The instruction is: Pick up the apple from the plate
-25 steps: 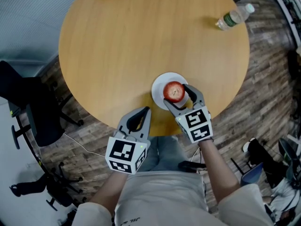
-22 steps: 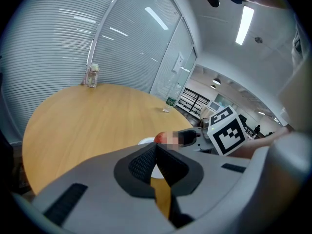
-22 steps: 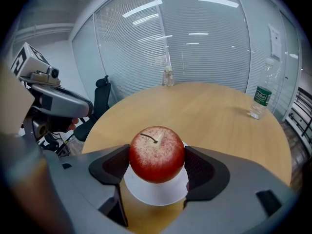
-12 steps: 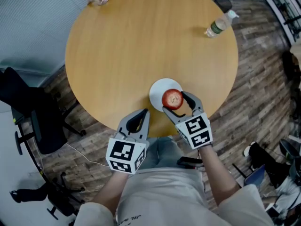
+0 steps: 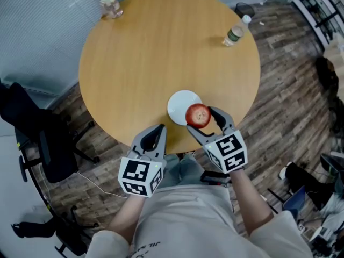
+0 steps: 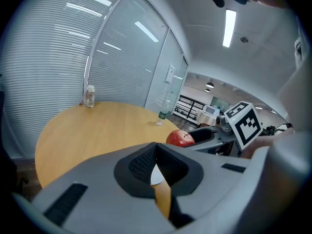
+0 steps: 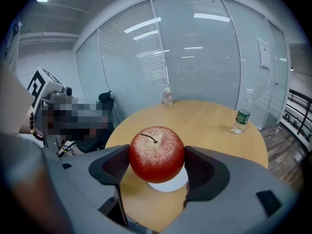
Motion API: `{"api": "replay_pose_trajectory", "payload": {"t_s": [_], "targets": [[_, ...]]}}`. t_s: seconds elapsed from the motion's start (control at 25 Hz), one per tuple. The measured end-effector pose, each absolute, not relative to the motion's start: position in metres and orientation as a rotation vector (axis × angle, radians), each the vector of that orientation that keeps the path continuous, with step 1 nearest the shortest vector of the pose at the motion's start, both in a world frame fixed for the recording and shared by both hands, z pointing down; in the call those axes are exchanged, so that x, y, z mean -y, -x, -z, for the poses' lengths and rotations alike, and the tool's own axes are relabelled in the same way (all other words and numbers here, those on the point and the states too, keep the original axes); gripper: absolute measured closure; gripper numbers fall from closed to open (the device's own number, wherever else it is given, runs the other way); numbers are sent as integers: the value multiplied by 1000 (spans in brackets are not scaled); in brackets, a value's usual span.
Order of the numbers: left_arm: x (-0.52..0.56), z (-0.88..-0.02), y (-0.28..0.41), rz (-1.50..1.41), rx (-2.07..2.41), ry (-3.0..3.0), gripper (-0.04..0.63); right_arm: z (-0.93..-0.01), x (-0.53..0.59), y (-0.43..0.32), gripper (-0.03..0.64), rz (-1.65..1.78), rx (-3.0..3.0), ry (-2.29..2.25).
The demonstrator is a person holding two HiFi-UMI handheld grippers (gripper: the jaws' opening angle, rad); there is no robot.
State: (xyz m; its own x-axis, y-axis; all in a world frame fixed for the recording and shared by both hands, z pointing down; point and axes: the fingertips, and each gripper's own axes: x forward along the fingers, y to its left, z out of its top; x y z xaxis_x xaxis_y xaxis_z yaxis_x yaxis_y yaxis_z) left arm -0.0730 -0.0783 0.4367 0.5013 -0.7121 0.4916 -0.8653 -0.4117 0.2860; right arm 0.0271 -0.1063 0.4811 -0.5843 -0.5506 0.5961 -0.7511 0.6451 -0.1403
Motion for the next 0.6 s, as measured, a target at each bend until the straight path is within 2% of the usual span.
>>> {"api": "replay_pose_trajectory", "payload": {"t_s": [0.6], "targets": [[51, -411, 59, -392, 1272, -2305, 592, -434, 74, -37, 249, -526, 2399, -1070]]}}
